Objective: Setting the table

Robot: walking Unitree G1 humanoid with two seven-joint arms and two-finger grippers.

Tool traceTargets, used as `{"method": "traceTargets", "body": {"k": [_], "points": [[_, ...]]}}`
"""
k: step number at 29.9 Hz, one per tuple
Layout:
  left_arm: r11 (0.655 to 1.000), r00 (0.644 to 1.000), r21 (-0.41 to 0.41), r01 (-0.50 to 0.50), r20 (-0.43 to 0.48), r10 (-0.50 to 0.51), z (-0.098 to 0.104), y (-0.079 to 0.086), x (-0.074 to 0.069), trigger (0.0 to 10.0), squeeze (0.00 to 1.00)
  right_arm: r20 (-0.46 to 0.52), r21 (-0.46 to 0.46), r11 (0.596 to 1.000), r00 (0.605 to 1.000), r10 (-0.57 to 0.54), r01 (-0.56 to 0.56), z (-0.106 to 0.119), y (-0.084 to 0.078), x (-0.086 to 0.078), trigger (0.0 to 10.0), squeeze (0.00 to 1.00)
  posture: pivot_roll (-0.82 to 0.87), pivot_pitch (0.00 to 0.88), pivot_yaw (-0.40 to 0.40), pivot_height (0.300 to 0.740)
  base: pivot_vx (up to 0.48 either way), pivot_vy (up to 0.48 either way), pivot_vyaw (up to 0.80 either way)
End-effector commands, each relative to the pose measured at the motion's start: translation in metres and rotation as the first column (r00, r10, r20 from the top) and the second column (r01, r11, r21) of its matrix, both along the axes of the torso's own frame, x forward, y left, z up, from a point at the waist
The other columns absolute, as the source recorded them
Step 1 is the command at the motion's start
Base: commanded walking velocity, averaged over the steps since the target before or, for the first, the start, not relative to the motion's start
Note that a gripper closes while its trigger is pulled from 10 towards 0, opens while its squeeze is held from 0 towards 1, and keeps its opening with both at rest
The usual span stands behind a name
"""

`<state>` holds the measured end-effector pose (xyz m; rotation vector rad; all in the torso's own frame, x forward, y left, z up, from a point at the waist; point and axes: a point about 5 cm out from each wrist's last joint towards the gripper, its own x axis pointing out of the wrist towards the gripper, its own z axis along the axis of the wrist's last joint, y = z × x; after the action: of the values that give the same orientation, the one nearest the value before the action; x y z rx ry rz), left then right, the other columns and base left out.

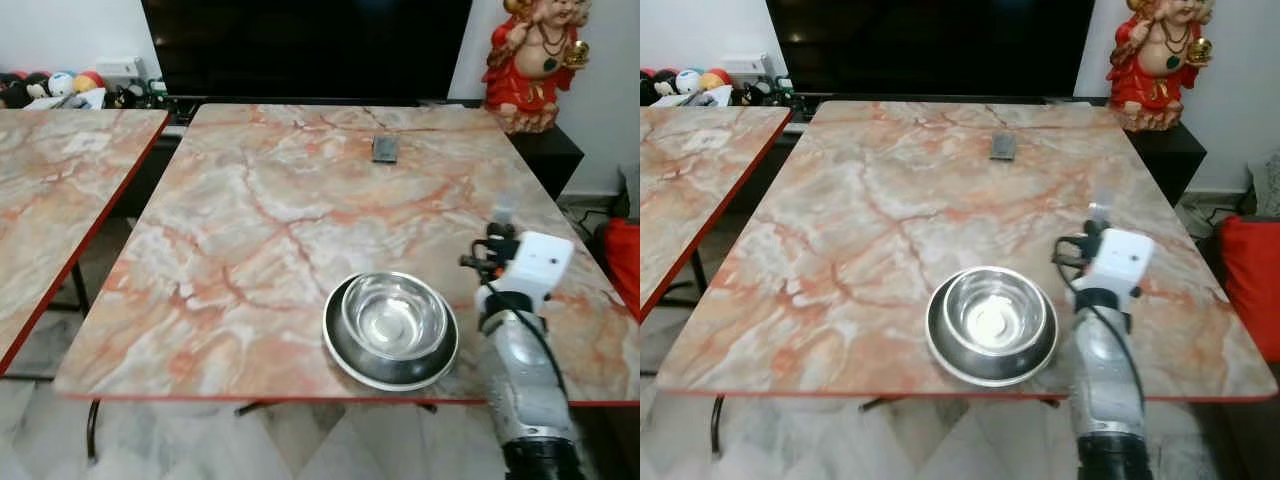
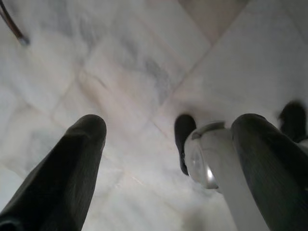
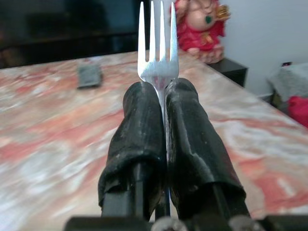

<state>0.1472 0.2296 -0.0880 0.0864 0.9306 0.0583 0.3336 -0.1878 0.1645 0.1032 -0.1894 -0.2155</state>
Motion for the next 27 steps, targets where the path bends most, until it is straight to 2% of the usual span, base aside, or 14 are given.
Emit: {"method": "traceTargets", "body": {"k": [1, 6, 11, 16, 19, 21, 24, 27], "points": [[1.000, 1.000, -0.013, -0.001, -0.022, 0.001, -0.003, -0.004, -0.005, 10.0, 0.00, -0.005, 0.002, 0.999, 0.999, -0.053, 0.053, -0.001, -0.014, -0.003, 10.0, 0.00, -0.02, 0.080, 0.006, 0.740, 0.000, 0.000, 0.00], [1.000, 1.000, -0.016, 0.003, -0.008, -0.003, -0.002, -0.006, -0.001, 10.0, 0.00, -0.011, 0.000, 0.998, 0.998, -0.066, 0.066, -0.001, -0.016, -0.003, 10.0, 0.00, -0.02, 0.086, 0.006, 0.740, 0.000, 0.000, 0.00], [1.000, 1.000, -0.018, 0.006, -0.001, -0.006, -0.001, -0.008, 0.001, 10.0, 0.00, -0.106, -0.050, 0.995, 0.991, -0.086, 0.082, -0.010, -0.026, -0.005, 10.0, 0.00, -0.02, 0.087, 0.006, 0.740, 0.000, 0.000, 0.00], [1.000, 1.000, -0.022, 0.009, 0.004, -0.009, -0.001, -0.008, 0.001, 10.0, 0.00, -0.175, -0.079, 0.988, 0.974, -0.142, 0.129, -0.019, -0.045, -0.011, 10.0, 0.00, -0.03, 0.094, 0.007, 0.740, 0.000, 0.000, 0.00], [1.000, 1.000, -0.022, 0.010, 0.003, -0.010, -0.001, -0.007, 0.000, 10.0, 0.00, -0.195, -0.062, 0.987, 0.968, -0.160, 0.151, -0.020, -0.053, -0.013, 10.0, 0.00, -0.03, 0.095, 0.009, 0.740, 0.000, 0.000, 0.00], [1.000, 1.000, -0.022, 0.010, 0.003, -0.010, -0.001, -0.006, -0.001, 10.0, 0.00, -0.217, -0.061, 0.989, 0.965, -0.147, 0.137, -0.022, -0.054, -0.012, 10.0, 0.00, -0.03, 0.095, 0.009, 0.740, 0.000, 0.000, 0.00], [1.000, 1.000, -0.018, 0.010, -0.001, -0.010, -0.001, -0.004, -0.002, 10.0, 0.00, -0.308, -0.019, 0.998, 0.949, -0.061, 0.058, -0.035, -0.047, -0.008, 10.0, 0.00, -0.02, 0.096, 0.011, 0.740, 0.000, 0.000, 0.00], [1.000, 1.000, -0.016, 0.005, -0.001, -0.005, -0.001, -0.002, -0.003, 10.0, 0.00, -0.366, -0.033, 0.999, 0.930, -0.011, -0.002, -0.044, -0.043, -0.006, 10.0, 0.00, -0.02, 0.099, 0.010, 0.740, 0.000, 0.000, 0.00]]}}
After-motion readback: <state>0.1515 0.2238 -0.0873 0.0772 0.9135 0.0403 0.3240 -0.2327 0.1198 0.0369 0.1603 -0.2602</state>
